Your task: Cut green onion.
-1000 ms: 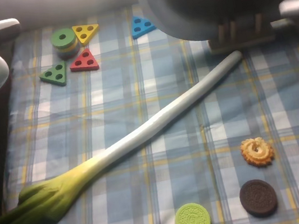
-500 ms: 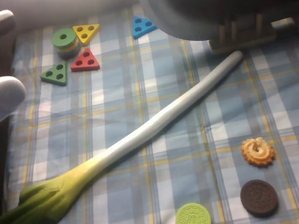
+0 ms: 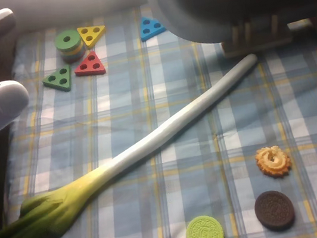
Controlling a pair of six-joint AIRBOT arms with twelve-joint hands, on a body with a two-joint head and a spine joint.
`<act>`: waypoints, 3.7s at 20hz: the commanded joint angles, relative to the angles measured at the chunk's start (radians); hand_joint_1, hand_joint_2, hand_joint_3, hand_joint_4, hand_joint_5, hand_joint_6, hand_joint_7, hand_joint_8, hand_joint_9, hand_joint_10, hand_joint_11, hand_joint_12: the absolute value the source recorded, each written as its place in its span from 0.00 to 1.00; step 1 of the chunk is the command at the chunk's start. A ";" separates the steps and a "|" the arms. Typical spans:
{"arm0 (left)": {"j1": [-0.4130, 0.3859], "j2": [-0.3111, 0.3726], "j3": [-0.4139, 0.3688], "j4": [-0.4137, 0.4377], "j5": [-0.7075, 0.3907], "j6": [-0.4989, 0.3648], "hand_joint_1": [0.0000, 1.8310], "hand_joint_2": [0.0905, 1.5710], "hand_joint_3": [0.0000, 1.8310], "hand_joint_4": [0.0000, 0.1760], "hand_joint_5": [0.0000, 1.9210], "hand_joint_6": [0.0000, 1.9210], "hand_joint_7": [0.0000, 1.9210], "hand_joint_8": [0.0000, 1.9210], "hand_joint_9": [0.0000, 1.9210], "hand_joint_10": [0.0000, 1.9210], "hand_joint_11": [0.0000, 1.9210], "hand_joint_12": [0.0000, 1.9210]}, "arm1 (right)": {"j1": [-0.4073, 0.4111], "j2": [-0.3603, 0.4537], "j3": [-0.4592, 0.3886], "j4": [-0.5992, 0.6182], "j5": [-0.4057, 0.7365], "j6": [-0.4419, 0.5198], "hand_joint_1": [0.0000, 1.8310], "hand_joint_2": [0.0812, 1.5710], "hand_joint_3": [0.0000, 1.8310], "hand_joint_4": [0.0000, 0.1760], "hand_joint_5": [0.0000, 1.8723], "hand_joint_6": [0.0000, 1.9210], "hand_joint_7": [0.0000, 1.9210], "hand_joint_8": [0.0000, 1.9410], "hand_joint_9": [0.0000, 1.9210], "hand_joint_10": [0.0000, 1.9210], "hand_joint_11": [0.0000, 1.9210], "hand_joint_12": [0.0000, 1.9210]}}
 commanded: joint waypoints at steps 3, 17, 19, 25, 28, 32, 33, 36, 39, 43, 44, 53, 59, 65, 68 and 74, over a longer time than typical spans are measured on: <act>-0.016 -0.007 0.008 -0.006 -0.112 -0.006 0.14 0.61 0.00 1.00 0.13 0.00 0.05 0.00 0.06 0.00 0.00 0.20 | 0.071 -0.012 0.050 0.020 -0.002 -0.004 0.37 0.61 0.00 1.00 0.00 0.00 0.00 0.00 0.00 0.00 0.00 0.00; -0.018 -0.016 0.009 -0.002 -0.097 -0.006 0.18 0.62 0.00 1.00 0.09 0.00 0.08 0.00 0.07 0.00 0.00 0.23 | 0.278 0.016 0.117 -0.141 -0.411 -0.094 0.45 0.47 0.00 1.00 0.00 0.00 0.00 0.00 0.00 0.00 0.00 0.00; -0.018 -0.017 0.009 -0.002 -0.093 -0.006 0.20 0.61 0.00 1.00 0.10 0.00 0.09 0.00 0.08 0.00 0.00 0.26 | 0.278 0.022 0.120 -0.145 -0.436 -0.094 0.45 0.47 0.00 1.00 0.00 0.00 0.00 0.00 0.00 0.00 0.00 0.00; -0.023 -0.023 0.012 0.001 -0.087 -0.006 0.19 0.61 0.00 1.00 0.12 0.00 0.10 0.00 0.10 0.00 0.00 0.24 | 0.301 -0.002 0.155 -0.146 -0.524 -0.130 0.44 0.47 0.00 1.00 0.00 0.00 0.00 0.00 0.00 0.00 0.00 0.00; -0.023 -0.024 0.012 0.002 -0.086 -0.006 0.20 0.60 0.00 1.00 0.12 0.00 0.10 0.00 0.11 0.00 0.00 0.24 | 0.321 -0.010 0.165 -0.146 -0.573 -0.169 0.46 0.48 0.00 1.00 0.00 0.00 0.00 0.00 0.00 0.00 0.00 0.00; -0.024 -0.025 0.012 0.003 -0.083 -0.006 0.21 0.61 0.00 1.00 0.12 0.00 0.09 0.00 0.09 0.00 0.00 0.25 | 0.331 -0.034 0.201 -0.146 -0.637 -0.183 0.47 0.51 0.00 1.00 0.00 0.00 0.00 0.00 0.00 0.00 0.00 0.00; -0.024 -0.025 0.012 0.003 -0.082 -0.006 0.22 0.60 0.00 1.00 0.12 0.00 0.09 0.00 0.09 0.00 0.00 0.23 | 0.332 -0.043 0.212 -0.146 -0.648 -0.183 0.47 0.50 0.00 1.00 0.00 0.00 0.00 0.00 0.00 0.00 0.00 0.00; -0.025 -0.027 0.012 0.006 -0.081 -0.006 0.21 0.61 0.00 1.00 0.12 0.00 0.09 0.00 0.09 0.00 0.00 0.24 | 0.341 -0.074 0.240 -0.146 -0.689 -0.197 0.46 0.49 0.00 1.00 0.00 0.00 0.00 0.00 0.00 0.00 0.00 0.00; -0.027 -0.030 0.013 0.008 -0.078 -0.006 0.21 0.60 0.00 1.00 0.13 0.00 0.11 0.00 0.11 0.00 0.00 0.29 | 0.355 -0.099 0.257 -0.146 -0.705 -0.208 0.49 0.52 0.01 1.00 0.00 0.00 0.00 0.00 0.00 0.00 0.00 0.00; -0.029 -0.033 0.013 0.009 -0.074 -0.006 0.20 0.62 0.00 1.00 0.12 0.00 0.11 0.00 0.11 0.00 0.00 0.26 | 0.382 -0.129 0.278 -0.146 -0.745 -0.254 0.50 0.54 0.01 1.00 0.00 0.00 0.00 0.00 0.00 0.00 0.00 0.00; -0.029 -0.033 0.013 0.010 -0.072 -0.006 0.19 0.62 0.00 1.00 0.12 0.00 0.11 0.00 0.12 0.00 0.00 0.26 | 0.390 -0.134 0.282 -0.146 -0.755 -0.267 0.50 0.53 0.01 1.00 0.00 0.00 0.00 0.00 0.00 0.00 0.00 0.00; -0.030 -0.039 0.014 0.012 -0.066 -0.006 0.20 0.62 0.00 1.00 0.13 0.00 0.12 0.00 0.12 0.01 0.01 0.27 | 0.415 -0.178 0.332 -0.145 -0.786 -0.279 0.45 0.54 0.00 0.62 0.09 0.00 0.12 0.00 0.08 0.01 0.03 0.02; -0.031 -0.044 0.015 0.013 -0.061 -0.006 0.20 0.62 0.00 1.00 0.13 0.00 0.14 0.00 0.13 0.00 0.00 0.27 | 0.414 -0.186 0.323 -0.143 -0.777 -0.279 0.51 0.58 0.00 0.00 0.44 0.01 0.40 0.00 0.38 0.01 0.15 0.54; -0.032 -0.050 0.016 0.013 -0.061 -0.007 0.20 0.63 0.00 1.00 0.11 0.00 0.13 0.00 0.13 0.00 0.00 0.26 | 0.392 -0.192 0.316 -0.141 -0.768 -0.279 0.60 0.72 0.00 0.00 0.50 0.53 0.58 0.28 0.61 0.23 0.35 0.69; -0.032 -0.050 0.016 0.012 -0.061 -0.007 0.23 0.61 0.00 1.00 0.13 0.00 0.14 0.00 0.14 0.00 0.00 0.29 | 0.379 -0.198 0.315 -0.134 -0.764 -0.279 0.28 0.87 0.00 0.00 0.51 0.48 0.74 0.13 0.67 0.31 0.40 0.72; -0.033 -0.052 0.015 0.012 -0.059 -0.007 0.24 0.61 0.00 1.00 0.12 0.00 0.12 0.00 0.12 0.00 0.00 0.26 | 0.360 -0.209 0.316 -0.127 -0.754 -0.279 0.05 0.92 0.00 0.00 0.52 1.00 0.63 0.99 0.71 1.00 0.73 1.00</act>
